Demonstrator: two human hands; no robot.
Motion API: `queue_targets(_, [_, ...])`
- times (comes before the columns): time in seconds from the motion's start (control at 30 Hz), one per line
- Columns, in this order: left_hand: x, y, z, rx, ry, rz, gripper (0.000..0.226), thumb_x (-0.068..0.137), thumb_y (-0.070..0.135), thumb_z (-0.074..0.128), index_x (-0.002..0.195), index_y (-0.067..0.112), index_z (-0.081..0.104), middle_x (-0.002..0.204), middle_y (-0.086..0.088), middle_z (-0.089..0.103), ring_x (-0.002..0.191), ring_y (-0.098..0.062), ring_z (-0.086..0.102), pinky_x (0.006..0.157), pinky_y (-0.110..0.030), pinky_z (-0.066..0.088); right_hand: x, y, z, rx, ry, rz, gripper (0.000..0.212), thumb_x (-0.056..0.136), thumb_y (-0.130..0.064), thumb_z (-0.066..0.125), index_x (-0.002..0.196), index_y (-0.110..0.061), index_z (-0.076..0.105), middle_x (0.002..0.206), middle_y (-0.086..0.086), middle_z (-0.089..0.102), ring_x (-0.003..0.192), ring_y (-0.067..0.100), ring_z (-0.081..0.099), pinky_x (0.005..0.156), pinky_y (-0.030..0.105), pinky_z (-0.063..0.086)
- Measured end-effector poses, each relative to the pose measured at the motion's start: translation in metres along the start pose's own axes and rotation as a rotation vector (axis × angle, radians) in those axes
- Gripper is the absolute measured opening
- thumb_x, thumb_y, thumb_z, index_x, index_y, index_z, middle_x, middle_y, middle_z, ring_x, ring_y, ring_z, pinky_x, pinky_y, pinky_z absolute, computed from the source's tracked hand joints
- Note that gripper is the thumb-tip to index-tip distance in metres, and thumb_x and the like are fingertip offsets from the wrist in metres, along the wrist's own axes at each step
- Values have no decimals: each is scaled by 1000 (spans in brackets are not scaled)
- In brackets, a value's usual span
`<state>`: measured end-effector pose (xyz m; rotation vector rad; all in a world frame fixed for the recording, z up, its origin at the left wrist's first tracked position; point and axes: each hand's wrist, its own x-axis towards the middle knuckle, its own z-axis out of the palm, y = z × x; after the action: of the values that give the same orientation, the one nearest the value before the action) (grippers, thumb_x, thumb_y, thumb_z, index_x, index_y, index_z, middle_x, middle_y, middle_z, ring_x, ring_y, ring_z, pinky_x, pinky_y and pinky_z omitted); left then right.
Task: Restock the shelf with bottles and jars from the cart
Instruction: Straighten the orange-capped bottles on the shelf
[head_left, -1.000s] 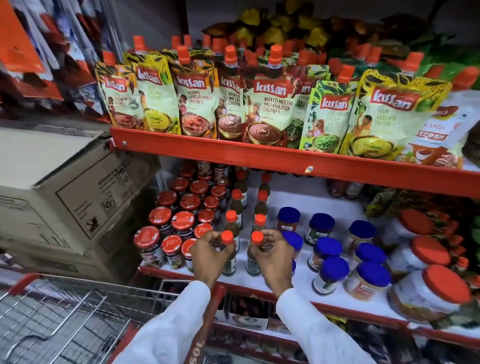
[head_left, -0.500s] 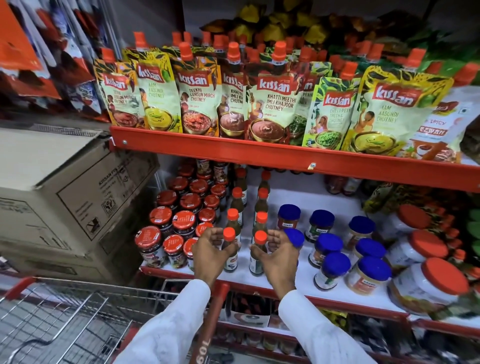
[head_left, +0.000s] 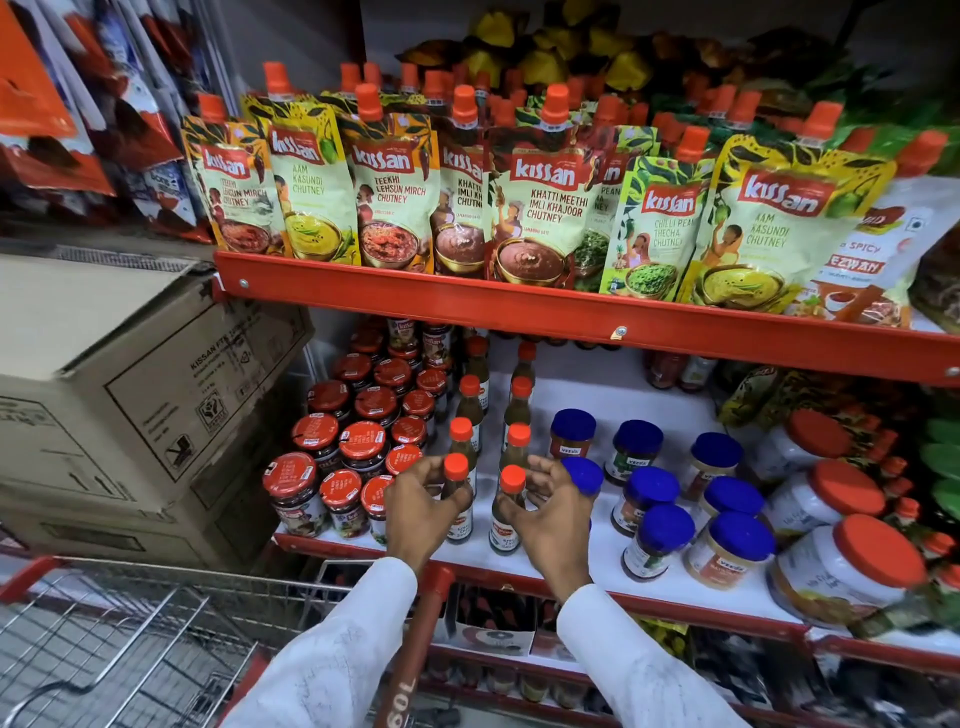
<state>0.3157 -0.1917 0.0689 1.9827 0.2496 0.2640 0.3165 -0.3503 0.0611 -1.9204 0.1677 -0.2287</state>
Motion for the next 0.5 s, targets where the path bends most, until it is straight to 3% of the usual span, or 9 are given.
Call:
queue_targets(0.13, [-2,1,4,-3,82,-49,40,63,31,91,94,19,70,84,8,74,80,-11,68,74,-28,55,-4,-7,-1,-17,51,-6,62,64,-21,91,119,-17,62,100,-4,74,91,9,69,87,27,57])
queue_targets(0.27, [-3,3,5,-9,84,-55,27,65,21,90,83,18,70,74,10,72,70,-3,67,65,-20,52,-7,-7,-1,-19,68,-7,51,67,-16,89,112,-14,66,92,-4,76,81,1,69,80,27,61])
queue_targets(0.43, [-4,5,2,3,76,-26,22,66,16,89,79,17,72,68,11,71,63,1,66,55,-4,46,-5,-6,-2,-39,73,-15,41,68,-15,87,105,-16,70,89,-6,76,80,2,70,80,26,61])
queue_targets(0.5, [-4,5,1,2,74,-24,21,65,14,88,77,18,71,66,12,70,62,1,65,54,-3,46,-5,-5,-1,-41,68,-16,39,68,-15,87,103,-18,71,88,-7,76,80,2,71,80,27,61])
